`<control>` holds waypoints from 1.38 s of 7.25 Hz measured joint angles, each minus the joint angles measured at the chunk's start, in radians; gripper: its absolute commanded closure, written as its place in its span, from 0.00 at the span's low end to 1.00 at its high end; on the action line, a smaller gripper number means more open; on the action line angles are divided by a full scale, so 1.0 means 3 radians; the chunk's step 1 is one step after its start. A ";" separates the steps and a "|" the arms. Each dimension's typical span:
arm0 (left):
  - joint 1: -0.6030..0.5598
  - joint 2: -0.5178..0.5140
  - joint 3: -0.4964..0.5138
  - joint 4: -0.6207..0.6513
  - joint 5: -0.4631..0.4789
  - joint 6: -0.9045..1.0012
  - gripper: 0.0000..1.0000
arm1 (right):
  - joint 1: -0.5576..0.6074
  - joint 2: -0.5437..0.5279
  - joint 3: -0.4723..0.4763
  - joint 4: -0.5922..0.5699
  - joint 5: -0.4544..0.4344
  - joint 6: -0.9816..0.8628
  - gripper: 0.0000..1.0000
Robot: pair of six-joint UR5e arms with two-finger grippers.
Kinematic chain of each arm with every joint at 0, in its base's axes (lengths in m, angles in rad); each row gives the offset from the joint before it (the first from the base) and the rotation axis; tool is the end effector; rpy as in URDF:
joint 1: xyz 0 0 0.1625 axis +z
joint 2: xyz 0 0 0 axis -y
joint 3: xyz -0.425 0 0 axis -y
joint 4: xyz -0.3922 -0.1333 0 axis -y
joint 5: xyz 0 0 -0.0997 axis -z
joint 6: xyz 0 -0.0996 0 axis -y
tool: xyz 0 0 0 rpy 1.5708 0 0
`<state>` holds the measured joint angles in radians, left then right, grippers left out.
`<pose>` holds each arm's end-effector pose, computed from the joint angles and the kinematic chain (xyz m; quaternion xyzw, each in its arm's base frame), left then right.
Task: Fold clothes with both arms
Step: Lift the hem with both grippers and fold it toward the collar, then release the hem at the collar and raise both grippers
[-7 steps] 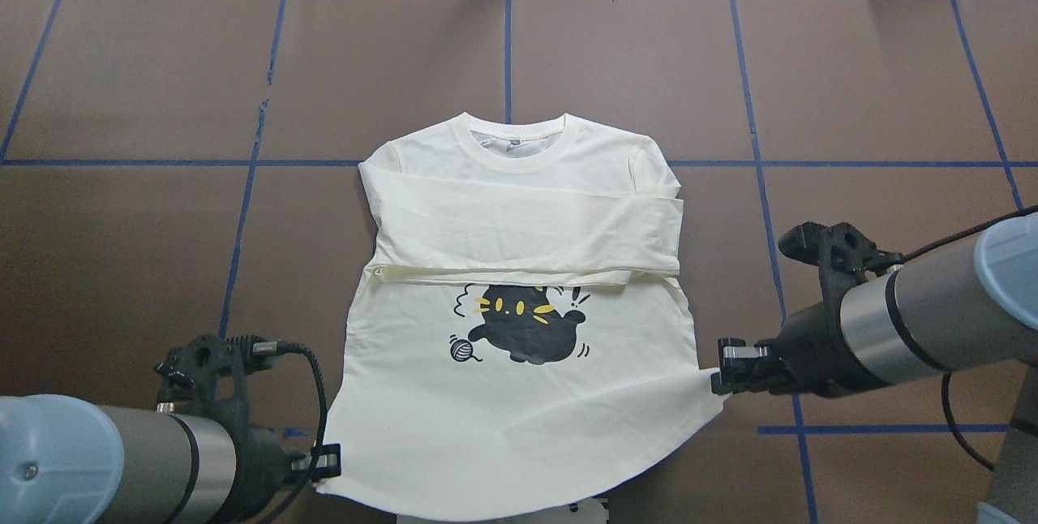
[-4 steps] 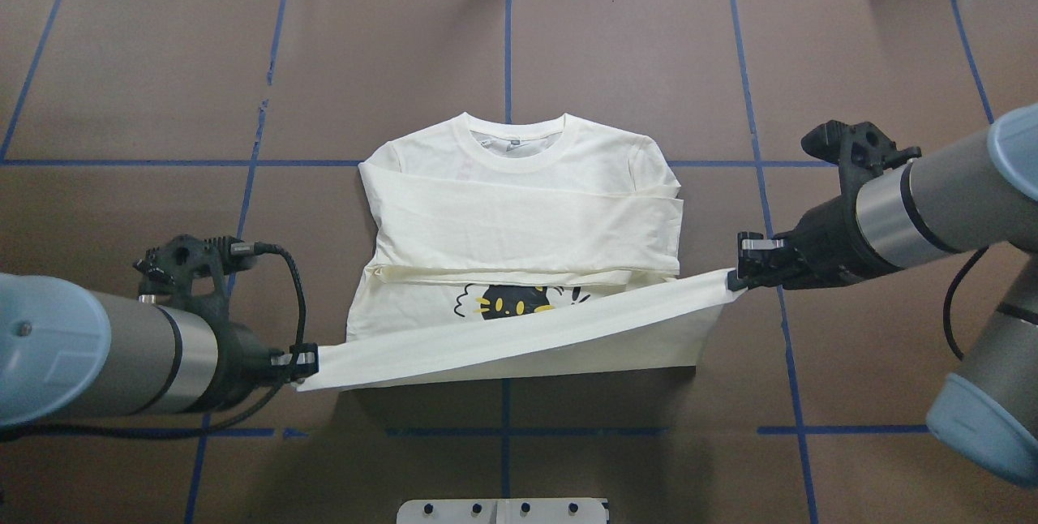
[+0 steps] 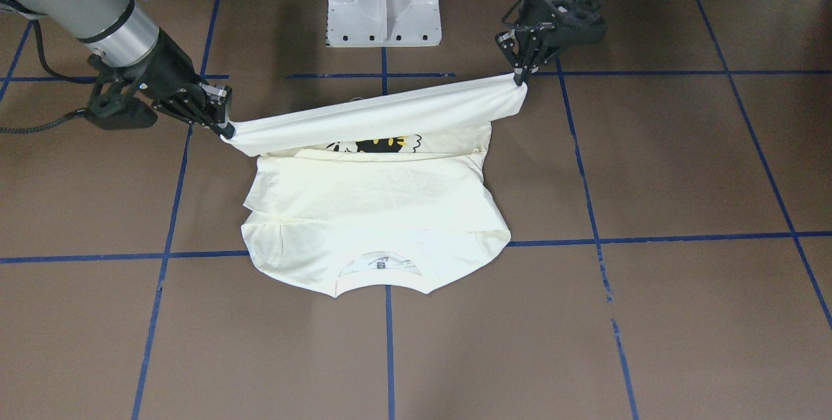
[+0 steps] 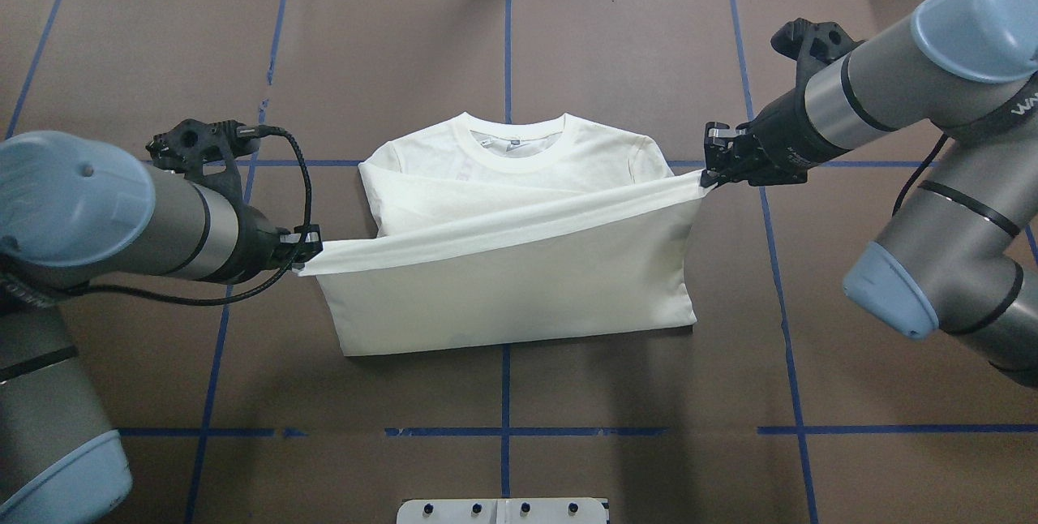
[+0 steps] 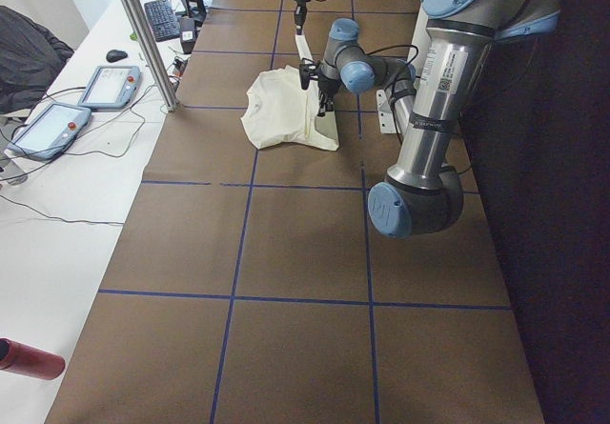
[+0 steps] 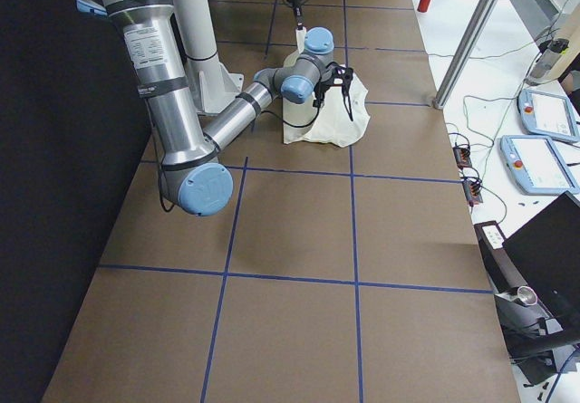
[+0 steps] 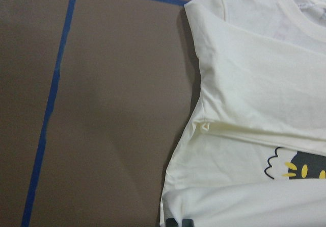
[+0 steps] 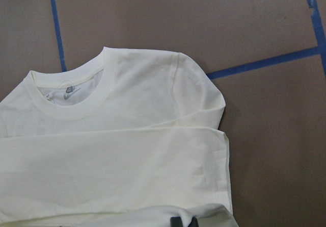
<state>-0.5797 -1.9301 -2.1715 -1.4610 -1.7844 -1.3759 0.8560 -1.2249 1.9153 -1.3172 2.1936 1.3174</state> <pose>0.3680 -0.3750 0.2284 0.0650 0.4164 -0.1301 0.8975 -0.3171 -0.4801 0.2793 -0.0040 -0.5116 0.1186 0.8510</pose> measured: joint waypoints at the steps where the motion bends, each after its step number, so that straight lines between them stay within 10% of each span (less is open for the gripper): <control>1: -0.0107 -0.0169 0.0259 -0.0037 0.0000 0.0029 1.00 | 0.0062 0.0168 -0.0230 0.0002 -0.0005 -0.0011 1.00; 6: -0.0448 -0.0598 0.1702 -0.1111 0.0026 0.0106 1.00 | 0.0158 0.0690 -0.1151 0.0007 -0.0027 -0.0027 1.00; 10: -0.0495 -0.0757 0.2044 -0.1340 0.0051 0.0106 1.00 | 0.0149 0.0940 -0.1570 0.0009 -0.0029 -0.0026 1.00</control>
<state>-0.7281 -2.1571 -1.5583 -1.8629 -1.7692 -1.3440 0.9007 -0.9430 1.4443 -1.3146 2.1848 1.3097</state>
